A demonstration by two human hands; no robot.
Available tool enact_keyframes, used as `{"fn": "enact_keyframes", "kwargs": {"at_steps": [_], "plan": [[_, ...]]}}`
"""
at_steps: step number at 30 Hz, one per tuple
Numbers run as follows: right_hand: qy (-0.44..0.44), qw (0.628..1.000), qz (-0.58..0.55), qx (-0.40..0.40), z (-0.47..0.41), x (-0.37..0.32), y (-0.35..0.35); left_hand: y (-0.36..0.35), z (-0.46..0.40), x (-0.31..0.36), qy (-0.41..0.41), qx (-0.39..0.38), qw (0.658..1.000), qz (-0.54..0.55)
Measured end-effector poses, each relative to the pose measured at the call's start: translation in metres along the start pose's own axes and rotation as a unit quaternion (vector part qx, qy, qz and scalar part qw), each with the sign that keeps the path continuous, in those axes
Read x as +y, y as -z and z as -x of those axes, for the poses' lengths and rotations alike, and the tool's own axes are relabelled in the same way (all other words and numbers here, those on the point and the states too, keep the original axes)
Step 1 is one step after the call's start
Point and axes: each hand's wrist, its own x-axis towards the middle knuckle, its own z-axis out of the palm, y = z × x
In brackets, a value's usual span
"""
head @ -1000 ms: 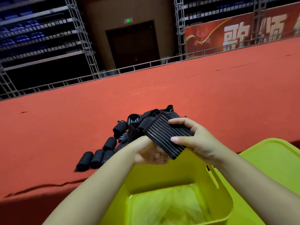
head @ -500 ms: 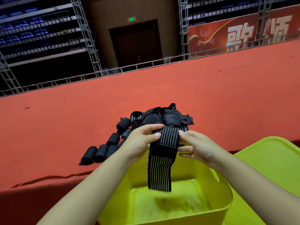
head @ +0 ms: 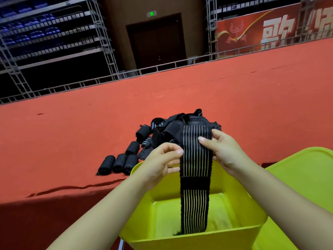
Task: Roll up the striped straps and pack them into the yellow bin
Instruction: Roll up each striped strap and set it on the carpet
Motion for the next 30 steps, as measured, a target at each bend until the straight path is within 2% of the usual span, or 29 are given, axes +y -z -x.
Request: {"fn": "enact_keyframes", "kwargs": {"at_steps": [2,4,6,8,9,11,13,16,20,22,24,26,28,30], "plan": [[0.003,1.000,0.014,-0.011,0.001,0.002,0.000,-0.001,-0.006,0.001,-0.015,0.038,0.998,0.037],[0.007,0.999,0.048,0.012,0.002,0.004,-0.002,-0.007,-0.010,0.003,-0.037,0.083,0.996,0.007],[0.038,0.984,0.163,0.062,0.005,0.005,-0.004,-0.014,-0.013,0.002,-0.053,0.160,0.984,-0.061],[0.095,0.941,0.301,0.117,0.009,0.002,-0.005,-0.021,-0.014,0.000,-0.078,0.226,0.962,-0.134],[0.133,0.918,0.348,0.137,0.011,0.000,-0.005,-0.025,-0.013,0.000,-0.091,0.229,0.957,-0.154],[0.189,0.881,0.411,0.139,0.017,-0.004,-0.010,-0.034,-0.009,-0.001,-0.102,0.188,0.963,-0.165],[0.196,0.867,0.446,0.107,0.022,-0.005,-0.017,-0.042,-0.005,0.000,-0.102,0.144,0.972,-0.155],[0.181,0.872,0.453,0.039,0.028,-0.004,-0.023,-0.046,-0.003,-0.001,-0.121,0.120,0.977,-0.125],[0.158,0.896,0.413,-0.042,0.029,-0.005,-0.022,-0.033,-0.003,-0.001,-0.095,0.161,0.981,-0.043],[0.144,0.909,0.391,-0.027,0.027,-0.003,-0.020,-0.027,-0.003,-0.002,-0.073,0.158,0.984,-0.037],[0.154,0.919,0.361,0.038,0.023,-0.002,-0.015,-0.023,-0.002,-0.003,-0.054,0.127,0.990,-0.018],[0.125,0.932,0.329,0.080,0.016,-0.001,-0.008,-0.020,-0.001,-0.004,-0.043,0.091,0.995,-0.006],[0.064,0.964,0.251,0.059,0.010,-0.001,-0.005,-0.017,-0.002,-0.005,-0.041,0.077,0.996,-0.008],[0.032,0.980,0.197,0.030,0.004,0.000,-0.003,-0.013,-0.005,-0.007,-0.037,0.087,0.995,-0.021]]}}
